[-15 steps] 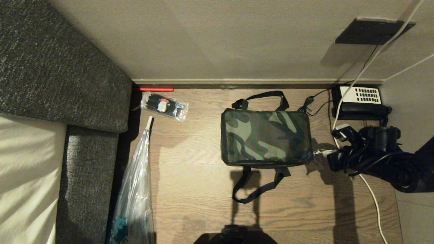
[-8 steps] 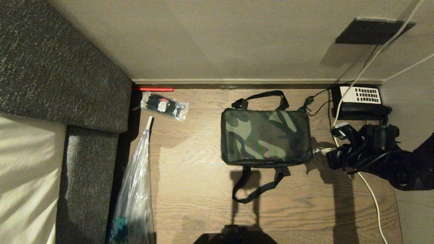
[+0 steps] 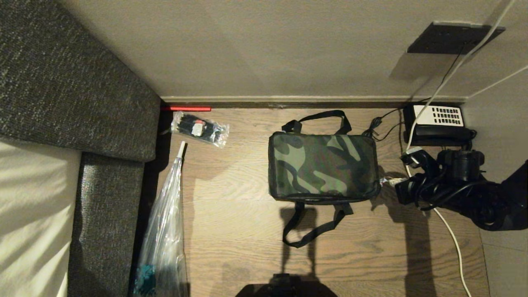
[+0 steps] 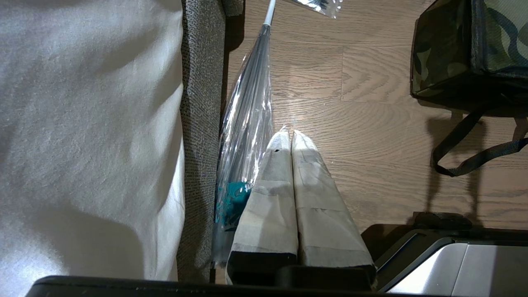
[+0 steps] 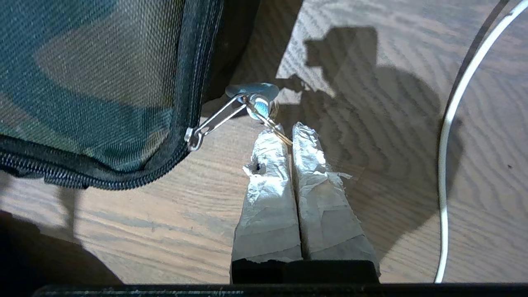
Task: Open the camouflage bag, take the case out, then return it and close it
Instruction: Open the top of the storage box
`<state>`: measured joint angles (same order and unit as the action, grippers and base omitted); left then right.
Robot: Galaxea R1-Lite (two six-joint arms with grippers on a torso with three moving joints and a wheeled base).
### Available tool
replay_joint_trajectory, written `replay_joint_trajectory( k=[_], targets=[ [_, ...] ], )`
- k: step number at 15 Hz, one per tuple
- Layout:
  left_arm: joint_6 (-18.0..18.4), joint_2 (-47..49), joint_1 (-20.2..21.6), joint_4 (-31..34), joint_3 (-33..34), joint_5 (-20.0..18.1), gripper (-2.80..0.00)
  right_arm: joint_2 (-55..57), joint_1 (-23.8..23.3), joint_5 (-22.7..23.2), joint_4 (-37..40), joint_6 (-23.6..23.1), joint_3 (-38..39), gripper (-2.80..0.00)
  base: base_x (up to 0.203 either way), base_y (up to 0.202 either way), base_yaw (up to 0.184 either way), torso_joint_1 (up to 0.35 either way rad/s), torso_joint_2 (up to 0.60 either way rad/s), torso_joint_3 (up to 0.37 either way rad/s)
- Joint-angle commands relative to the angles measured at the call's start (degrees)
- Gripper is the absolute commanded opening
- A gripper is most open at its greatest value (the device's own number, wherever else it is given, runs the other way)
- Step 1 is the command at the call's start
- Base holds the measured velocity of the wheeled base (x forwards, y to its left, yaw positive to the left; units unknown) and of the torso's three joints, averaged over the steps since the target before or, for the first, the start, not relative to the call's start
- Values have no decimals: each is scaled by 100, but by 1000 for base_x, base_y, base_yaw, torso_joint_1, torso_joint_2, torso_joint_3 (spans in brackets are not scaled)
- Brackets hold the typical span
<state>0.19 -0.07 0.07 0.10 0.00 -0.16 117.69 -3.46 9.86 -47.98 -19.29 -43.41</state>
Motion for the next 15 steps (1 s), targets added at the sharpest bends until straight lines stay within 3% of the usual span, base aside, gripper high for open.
replay_joint_trajectory(
  k=[1, 15],
  targets=[
    [-2, 7, 1, -1, 18, -2, -280, 9, 43, 25, -36, -5, -58, -280, 0, 0, 0, 0, 0, 0],
    [-2, 7, 1, -1, 18, -2, -280, 17, 109, 16, -141, 4, -300, -280, 0, 0, 0, 0, 0, 0]
  ],
)
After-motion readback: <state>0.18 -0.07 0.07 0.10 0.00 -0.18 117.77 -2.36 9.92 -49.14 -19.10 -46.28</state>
